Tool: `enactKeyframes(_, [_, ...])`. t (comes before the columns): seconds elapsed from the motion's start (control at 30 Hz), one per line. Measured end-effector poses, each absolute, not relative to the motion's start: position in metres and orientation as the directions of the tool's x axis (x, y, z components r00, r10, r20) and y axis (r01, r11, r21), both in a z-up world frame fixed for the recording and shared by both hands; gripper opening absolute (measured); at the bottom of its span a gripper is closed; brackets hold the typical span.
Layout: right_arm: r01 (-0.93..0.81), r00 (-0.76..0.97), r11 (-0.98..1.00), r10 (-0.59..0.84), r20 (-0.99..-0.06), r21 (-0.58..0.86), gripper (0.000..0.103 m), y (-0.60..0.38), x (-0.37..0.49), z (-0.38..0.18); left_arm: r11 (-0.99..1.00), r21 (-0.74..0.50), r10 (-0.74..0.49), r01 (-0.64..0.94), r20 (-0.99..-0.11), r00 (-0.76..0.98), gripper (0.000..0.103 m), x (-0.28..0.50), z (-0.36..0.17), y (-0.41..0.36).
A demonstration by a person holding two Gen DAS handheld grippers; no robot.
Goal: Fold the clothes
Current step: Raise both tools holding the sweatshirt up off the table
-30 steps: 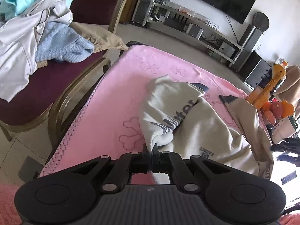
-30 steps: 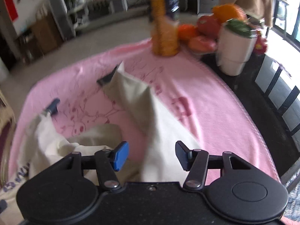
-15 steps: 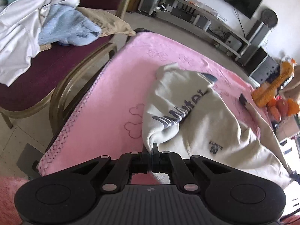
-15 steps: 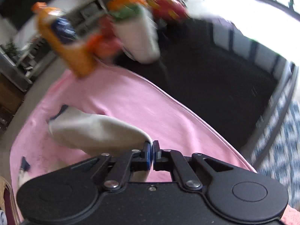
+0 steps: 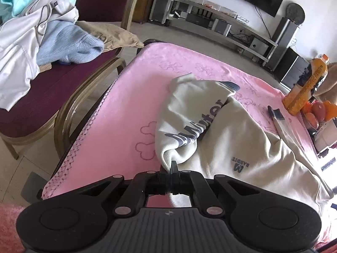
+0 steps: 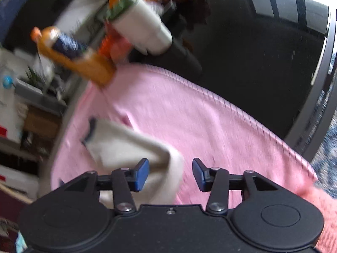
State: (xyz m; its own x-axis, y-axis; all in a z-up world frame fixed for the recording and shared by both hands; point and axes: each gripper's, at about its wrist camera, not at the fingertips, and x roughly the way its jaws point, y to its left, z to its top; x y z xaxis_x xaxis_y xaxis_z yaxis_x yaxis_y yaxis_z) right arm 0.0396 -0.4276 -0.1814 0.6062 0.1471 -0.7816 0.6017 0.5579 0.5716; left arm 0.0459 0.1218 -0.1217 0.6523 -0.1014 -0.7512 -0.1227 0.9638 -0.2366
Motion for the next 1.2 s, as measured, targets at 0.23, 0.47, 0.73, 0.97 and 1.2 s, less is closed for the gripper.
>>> enactKeyframes(0.23, [0.612,0.538,0.516,0.284,-0.794,0.599,0.044,-0.395,0.042,-0.209,0.939,-0.316,-0.181,-0.135,-0.789,0.587,0.001,0.061,-0.136,0.125])
enactKeyframes(0.47, [0.489,0.708,0.487,0.262,-0.656,0.723,0.003,-0.376,0.044,-0.156,0.856,-0.496,-0.303,-0.148,-0.712,0.633,0.001,0.069,-0.1,0.142])
enactKeyframes(0.73, [0.172,0.906,0.635,0.198,-0.373,0.753,0.003,-0.346,0.048,0.054,0.771,-0.635,-0.304,0.045,-0.305,0.902,0.0,0.042,0.107,0.173])
enactKeyframes(0.97, [0.016,0.963,0.738,0.17,-0.209,0.675,0.003,-0.336,-0.001,0.189,0.725,-0.669,-0.24,0.163,-0.024,0.97,0.0,-0.035,0.207,0.201])
enactKeyframes(1.2, [-0.068,0.968,0.776,0.203,-0.146,0.626,0.003,-0.322,-0.006,0.217,0.767,-0.635,-0.182,0.097,-0.07,0.981,0.001,-0.012,0.223,0.204])
